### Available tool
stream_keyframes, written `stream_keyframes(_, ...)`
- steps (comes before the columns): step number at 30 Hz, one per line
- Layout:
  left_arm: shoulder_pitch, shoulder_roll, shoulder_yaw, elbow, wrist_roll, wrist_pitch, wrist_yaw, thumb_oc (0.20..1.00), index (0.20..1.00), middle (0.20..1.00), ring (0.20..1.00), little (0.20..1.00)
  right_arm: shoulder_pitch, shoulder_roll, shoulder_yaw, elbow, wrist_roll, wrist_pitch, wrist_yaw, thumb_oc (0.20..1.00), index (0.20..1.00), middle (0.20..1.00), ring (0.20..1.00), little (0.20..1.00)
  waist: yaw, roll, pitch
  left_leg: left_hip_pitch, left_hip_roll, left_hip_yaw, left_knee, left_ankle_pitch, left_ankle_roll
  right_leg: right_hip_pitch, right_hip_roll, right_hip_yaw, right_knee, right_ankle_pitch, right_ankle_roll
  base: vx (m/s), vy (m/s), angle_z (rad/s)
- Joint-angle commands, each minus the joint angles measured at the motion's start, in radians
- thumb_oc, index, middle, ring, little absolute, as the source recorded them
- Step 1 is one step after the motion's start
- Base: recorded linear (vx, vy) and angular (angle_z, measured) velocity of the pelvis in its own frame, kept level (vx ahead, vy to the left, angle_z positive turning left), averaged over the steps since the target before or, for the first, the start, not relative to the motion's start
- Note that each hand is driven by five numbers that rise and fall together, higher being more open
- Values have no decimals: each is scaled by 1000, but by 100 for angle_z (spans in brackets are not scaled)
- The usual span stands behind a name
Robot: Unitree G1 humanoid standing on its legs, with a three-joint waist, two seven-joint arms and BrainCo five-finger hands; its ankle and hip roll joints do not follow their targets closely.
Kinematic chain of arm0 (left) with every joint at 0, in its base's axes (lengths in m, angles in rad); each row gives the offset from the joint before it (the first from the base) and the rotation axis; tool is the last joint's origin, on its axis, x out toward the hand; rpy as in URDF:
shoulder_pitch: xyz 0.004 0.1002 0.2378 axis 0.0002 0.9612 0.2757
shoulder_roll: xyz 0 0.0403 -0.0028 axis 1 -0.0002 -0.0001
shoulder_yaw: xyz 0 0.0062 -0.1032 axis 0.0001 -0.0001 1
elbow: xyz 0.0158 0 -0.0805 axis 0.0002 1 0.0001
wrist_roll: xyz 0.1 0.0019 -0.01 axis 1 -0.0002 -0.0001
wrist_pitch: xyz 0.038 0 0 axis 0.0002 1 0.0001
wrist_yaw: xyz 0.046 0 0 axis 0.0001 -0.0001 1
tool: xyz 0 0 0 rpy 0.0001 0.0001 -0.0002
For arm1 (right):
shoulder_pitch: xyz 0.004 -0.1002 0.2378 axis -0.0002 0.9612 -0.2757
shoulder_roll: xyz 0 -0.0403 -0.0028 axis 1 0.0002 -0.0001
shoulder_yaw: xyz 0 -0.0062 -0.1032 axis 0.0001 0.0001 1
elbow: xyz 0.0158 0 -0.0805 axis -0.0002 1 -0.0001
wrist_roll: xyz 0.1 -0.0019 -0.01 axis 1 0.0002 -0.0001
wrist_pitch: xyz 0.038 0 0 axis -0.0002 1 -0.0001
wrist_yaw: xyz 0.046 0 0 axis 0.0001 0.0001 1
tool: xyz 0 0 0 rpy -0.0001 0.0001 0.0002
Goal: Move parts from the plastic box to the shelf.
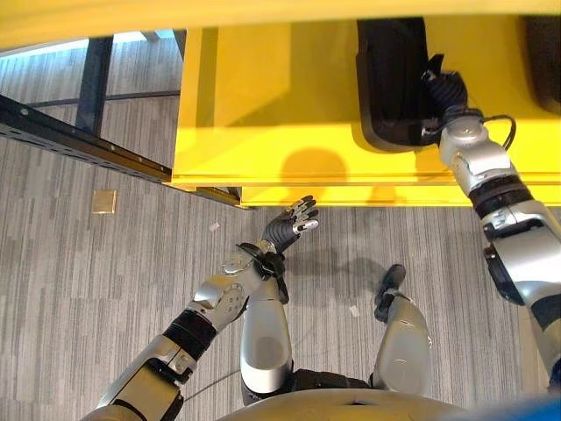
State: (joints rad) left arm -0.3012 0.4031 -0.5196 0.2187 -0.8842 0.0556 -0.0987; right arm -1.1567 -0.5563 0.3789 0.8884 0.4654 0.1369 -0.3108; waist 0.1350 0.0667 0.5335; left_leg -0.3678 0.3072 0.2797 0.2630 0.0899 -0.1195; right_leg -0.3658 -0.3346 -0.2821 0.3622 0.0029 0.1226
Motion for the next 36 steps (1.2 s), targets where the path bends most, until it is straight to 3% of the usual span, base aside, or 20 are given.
stream_keyframes(1, 19, -6, -30, -85, -26, -30, 13, 1000, 1000, 1000, 1000, 1000, -13, -39, 34, 29, -8, 13, -37, 200, 200, 200, 200, 200, 43, -15, -13, 13, -47, 5, 82, -116, 23, -23, 24, -52, 216, -167, -13, -52, -10, -5)
stream_keyframes(3, 14, 6, -40, -102, -46, -68, 31, 1000, 1000, 1000, 1000, 1000, -56, -61, 60, 63, -32, 12, -60, 200, 200, 200, 200, 200, 46, -15, -13, -32, -41, 9, 109, -129, 27, -67, 26, -50, 237, -169, -14, -102, -33, -2)
stream_keyframes(15, 22, 59, -60, -156, -69, -42, 77, 1000, 1000, 1000, 1000, 1000, -213, -91, 167, 44, -203, -10, -143, 200, 200, 200, 200, 200, 67, -9, -13, -122, -35, 1, 155, -153, 38, -151, 28, -56, 282, -175, -14, -28, -21, 1)
stream_keyframes(36, 52, 60, -106, -196, -65, 13, 108, 1000, 1000, 1000, 1000, 1000, -288, -88, 200, 33, -232, 75, -239, 200, 200, 200, 200, 200, 70, 25, -13, -113, -49, 10, 147, -160, 41, -155, 19, -55, 289, -183, -12, 17, 4, 0)
